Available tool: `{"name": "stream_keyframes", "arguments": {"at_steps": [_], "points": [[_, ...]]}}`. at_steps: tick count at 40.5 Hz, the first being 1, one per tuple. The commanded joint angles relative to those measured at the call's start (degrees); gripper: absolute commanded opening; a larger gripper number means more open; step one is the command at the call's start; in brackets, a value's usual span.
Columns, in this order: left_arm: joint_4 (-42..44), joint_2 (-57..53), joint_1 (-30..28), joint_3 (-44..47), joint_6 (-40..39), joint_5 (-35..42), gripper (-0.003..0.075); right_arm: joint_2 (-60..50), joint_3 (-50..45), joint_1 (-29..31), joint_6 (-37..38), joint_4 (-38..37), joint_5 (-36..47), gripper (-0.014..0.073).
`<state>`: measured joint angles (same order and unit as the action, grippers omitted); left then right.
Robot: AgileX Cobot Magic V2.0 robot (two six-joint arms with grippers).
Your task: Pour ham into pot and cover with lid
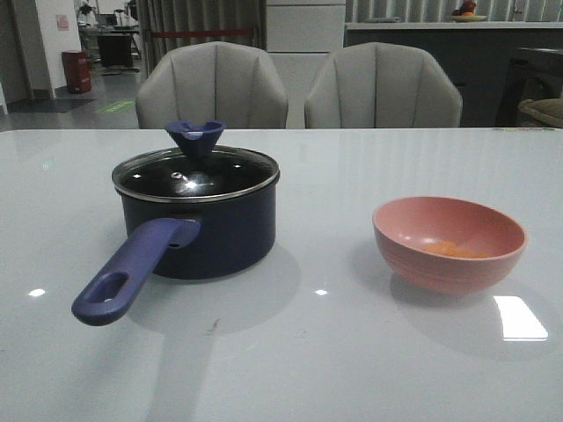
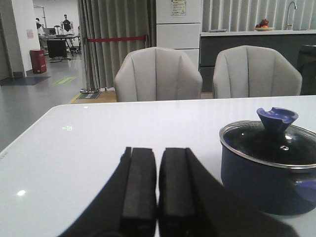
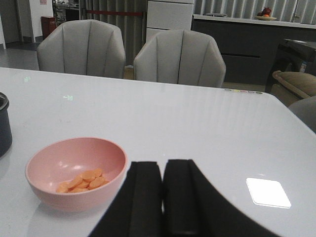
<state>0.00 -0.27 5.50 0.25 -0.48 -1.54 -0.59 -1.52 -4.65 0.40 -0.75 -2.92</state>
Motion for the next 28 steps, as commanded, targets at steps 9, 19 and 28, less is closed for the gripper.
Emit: {"name": "stream_keyframes", "arguments": {"at_steps": [9, 19, 28], "points": [[-0.3, -1.0, 0.0, 1.2, -0.1, 5.0, 0.0113, -1.1, 0.3, 0.2, -0.1, -0.6, 4.8, 0.0155], [-0.3, -1.0, 0.0, 1.2, -0.1, 5.0, 0.0113, -1.1, 0.3, 0.2, -0.1, -0.6, 4.8, 0.0155], [-0.3, -1.0, 0.0, 1.2, -0.1, 6.4, 0.0113, -1.1, 0.3, 0.2, -0.1, -0.6, 4.8, 0.0155]]}}
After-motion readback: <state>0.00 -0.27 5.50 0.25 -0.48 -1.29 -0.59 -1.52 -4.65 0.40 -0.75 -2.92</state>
